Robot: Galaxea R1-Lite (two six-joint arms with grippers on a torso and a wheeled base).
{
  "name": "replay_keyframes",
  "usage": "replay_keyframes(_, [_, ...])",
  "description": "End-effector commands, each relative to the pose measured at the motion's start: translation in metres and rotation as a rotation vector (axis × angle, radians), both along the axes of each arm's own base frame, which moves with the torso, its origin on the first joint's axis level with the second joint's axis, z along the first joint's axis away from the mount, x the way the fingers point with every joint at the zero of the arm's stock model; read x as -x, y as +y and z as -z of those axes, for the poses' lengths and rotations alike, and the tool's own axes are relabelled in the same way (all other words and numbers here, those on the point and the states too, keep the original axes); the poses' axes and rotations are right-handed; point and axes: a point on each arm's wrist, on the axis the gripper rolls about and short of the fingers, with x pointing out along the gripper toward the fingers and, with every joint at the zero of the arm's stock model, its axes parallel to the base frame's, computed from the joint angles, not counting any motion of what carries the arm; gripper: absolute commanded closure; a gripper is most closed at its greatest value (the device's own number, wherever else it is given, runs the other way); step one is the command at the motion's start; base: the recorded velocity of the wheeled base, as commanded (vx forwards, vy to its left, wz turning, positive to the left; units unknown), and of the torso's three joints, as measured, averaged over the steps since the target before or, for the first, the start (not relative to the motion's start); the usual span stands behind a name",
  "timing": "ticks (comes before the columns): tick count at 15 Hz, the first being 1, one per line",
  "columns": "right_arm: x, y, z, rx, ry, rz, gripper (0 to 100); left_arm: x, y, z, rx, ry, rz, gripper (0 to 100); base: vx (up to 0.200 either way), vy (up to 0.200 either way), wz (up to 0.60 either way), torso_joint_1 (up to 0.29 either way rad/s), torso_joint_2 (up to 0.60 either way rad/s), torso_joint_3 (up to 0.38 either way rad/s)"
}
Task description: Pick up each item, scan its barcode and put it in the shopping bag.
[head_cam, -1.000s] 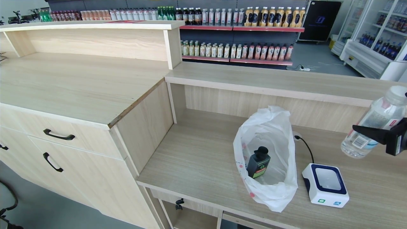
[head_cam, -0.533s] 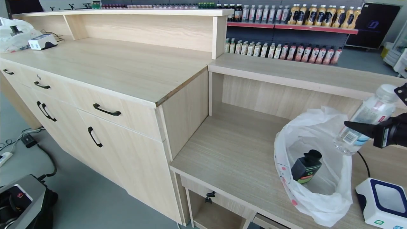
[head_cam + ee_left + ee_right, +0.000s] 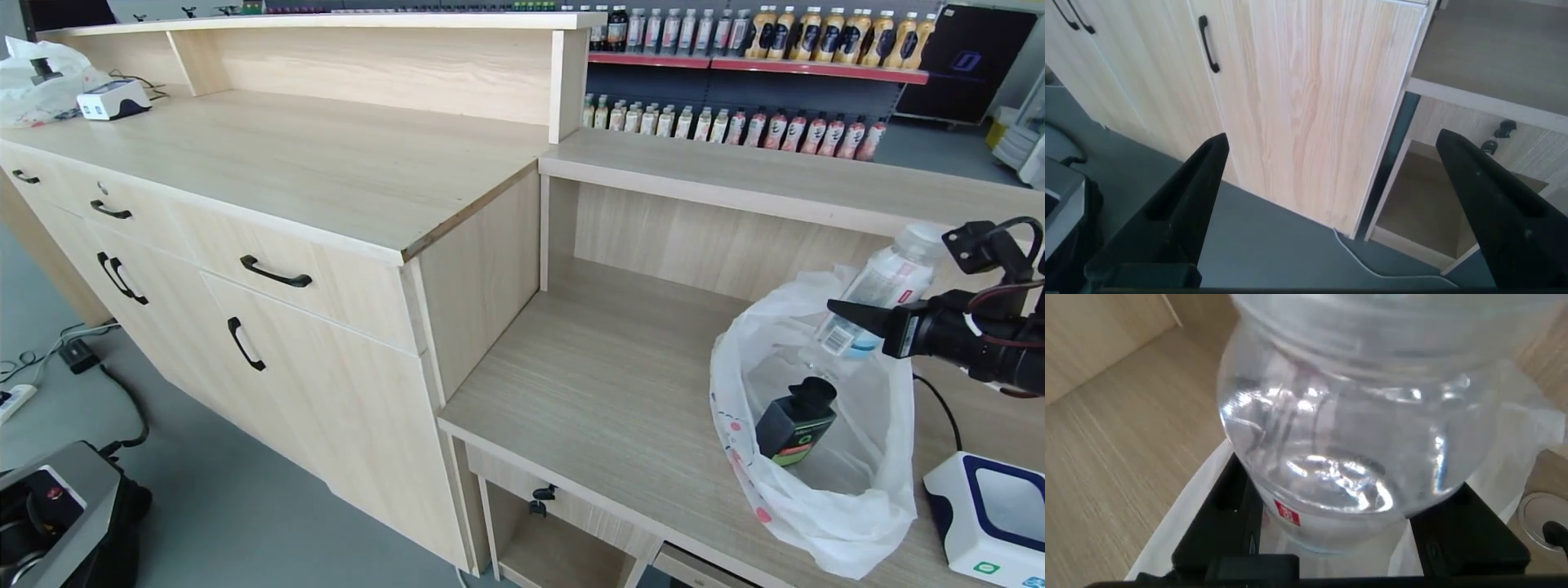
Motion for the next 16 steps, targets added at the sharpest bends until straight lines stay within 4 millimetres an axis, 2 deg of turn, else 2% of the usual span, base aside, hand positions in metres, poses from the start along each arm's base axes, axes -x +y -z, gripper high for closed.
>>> replay_keyframes(1, [-0.011,-0.001,0.021,-0.014,0.065,-0.007,100,0.0,0.0,0.0,0.0,0.001,0.0,0,0.0,0.0,0.0,0.0,0.0,0.0])
replay_keyframes(4, [-0.026,-0.003,0.039,-0.013,0.06,-0.008,100,0.0,0.0,0.0,0.0,0.001,0.0,0,0.0,0.0,0.0,0.0,0.0,0.0])
replay_keyframes(10, [-0.057,-0.005,0.058,0.014,-0.064,-0.024,100,0.0,0.0,0.0,0.0,0.001,0.0,0,0.0,0.0,0.0,0.0,0.0,0.0])
replay_keyframes(16, [-0.068,0.0,0.077,0.021,-0.058,-0.042,100,0.0,0.0,0.0,0.0,0.001,0.0,0,0.0,0.0,0.0,0.0,0.0,0.0])
